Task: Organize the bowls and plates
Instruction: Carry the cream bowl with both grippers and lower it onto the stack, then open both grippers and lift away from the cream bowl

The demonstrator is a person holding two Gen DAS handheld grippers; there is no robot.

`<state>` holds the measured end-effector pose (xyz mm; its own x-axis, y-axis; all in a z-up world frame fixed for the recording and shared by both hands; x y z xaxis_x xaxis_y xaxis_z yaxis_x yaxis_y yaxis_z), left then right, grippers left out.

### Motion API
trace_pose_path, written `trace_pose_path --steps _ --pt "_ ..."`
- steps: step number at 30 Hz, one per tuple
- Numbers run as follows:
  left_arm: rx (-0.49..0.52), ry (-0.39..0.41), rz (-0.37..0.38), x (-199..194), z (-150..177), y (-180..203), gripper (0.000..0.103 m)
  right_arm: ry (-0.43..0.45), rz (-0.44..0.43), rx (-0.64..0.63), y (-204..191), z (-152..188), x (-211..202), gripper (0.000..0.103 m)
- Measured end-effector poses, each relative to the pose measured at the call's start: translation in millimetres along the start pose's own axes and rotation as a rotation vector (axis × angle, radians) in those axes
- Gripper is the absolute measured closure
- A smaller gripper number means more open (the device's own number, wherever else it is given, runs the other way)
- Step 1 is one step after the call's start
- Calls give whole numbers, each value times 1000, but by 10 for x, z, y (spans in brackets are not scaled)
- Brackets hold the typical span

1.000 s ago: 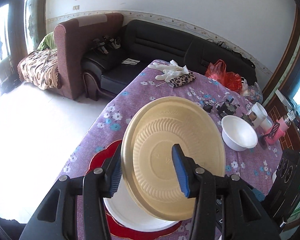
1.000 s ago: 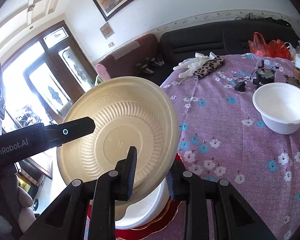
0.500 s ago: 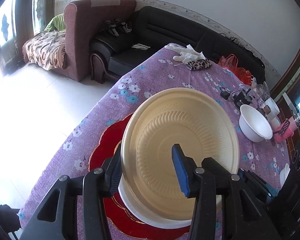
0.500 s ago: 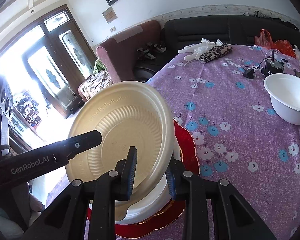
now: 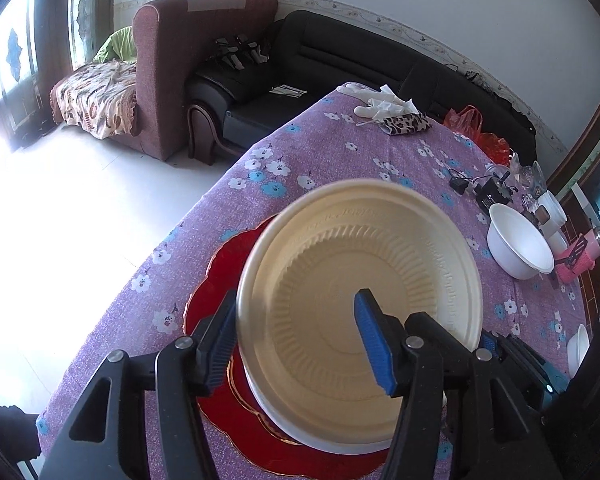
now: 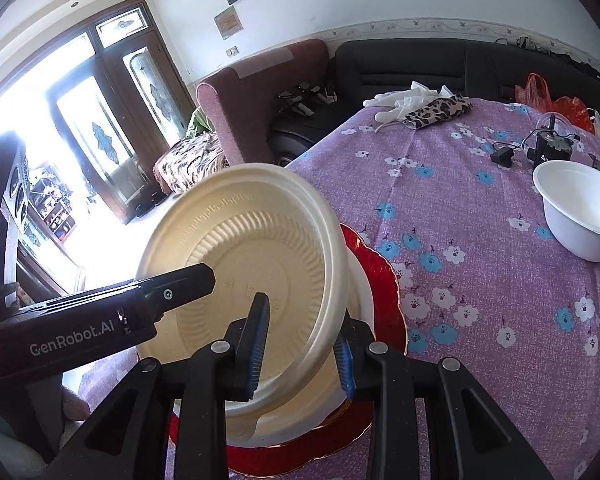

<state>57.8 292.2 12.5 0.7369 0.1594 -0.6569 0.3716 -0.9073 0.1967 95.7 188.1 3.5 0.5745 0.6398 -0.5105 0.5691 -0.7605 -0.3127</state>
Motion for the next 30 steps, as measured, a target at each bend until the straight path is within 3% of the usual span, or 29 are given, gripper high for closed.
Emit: trace_pose_path --steps 3,19,24,26,30 --pt "34 24 -13 -68 -20 17 38 21 18 -23 -10 -32 -36 55" --pt "132 179 -49 -529 -128 142 25 66 39 -17 40 -141 -133 46" --pt "133 237 -82 -733 -141 140 21 89 56 -44 8 -188 -206 46" --pt "134 266 -100 -832 -162 129 14 93 62 -44 8 -212 -275 45" --pt "194 309 -149 -1012 -134 182 13 125 68 -2 86 -289 -540 41"
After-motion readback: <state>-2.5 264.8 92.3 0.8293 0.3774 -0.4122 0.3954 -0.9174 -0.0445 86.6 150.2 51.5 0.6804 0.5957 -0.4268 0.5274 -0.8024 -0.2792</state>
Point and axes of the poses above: each gripper's, at about its wrist camera, not at the fingertips, and x roughly the way its jaws point, y to its right, z to its underside, the point moved 9 cm from there along x, roughly the way its jaws point, and after that the axes turned 12 degrees about y, right-handed, at the moved point
